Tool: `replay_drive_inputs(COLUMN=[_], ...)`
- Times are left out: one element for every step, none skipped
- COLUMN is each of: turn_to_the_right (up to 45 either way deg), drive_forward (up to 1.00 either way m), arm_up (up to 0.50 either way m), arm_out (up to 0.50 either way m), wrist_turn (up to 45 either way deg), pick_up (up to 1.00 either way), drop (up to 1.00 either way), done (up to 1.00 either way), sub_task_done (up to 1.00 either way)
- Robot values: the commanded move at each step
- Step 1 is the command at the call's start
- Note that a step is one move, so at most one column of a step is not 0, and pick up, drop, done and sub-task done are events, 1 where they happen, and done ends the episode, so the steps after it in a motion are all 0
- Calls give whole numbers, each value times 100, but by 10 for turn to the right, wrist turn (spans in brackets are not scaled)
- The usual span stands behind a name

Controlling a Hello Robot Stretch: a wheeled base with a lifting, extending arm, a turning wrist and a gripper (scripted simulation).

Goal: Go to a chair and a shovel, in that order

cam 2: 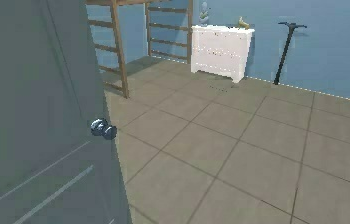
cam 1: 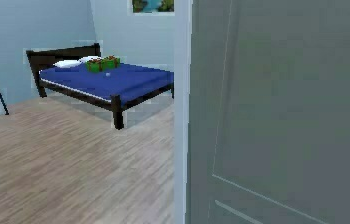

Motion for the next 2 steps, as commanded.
replay_drive_inputs(turn_to_the_right=[60,0], drive_forward=[0,30], arm_up=[0,0], arm_out=[0,0], wrist_turn=[0,0], pick_up=[0,0], drop=[0,0], done=[0,0], sub_task_done=[0,0])
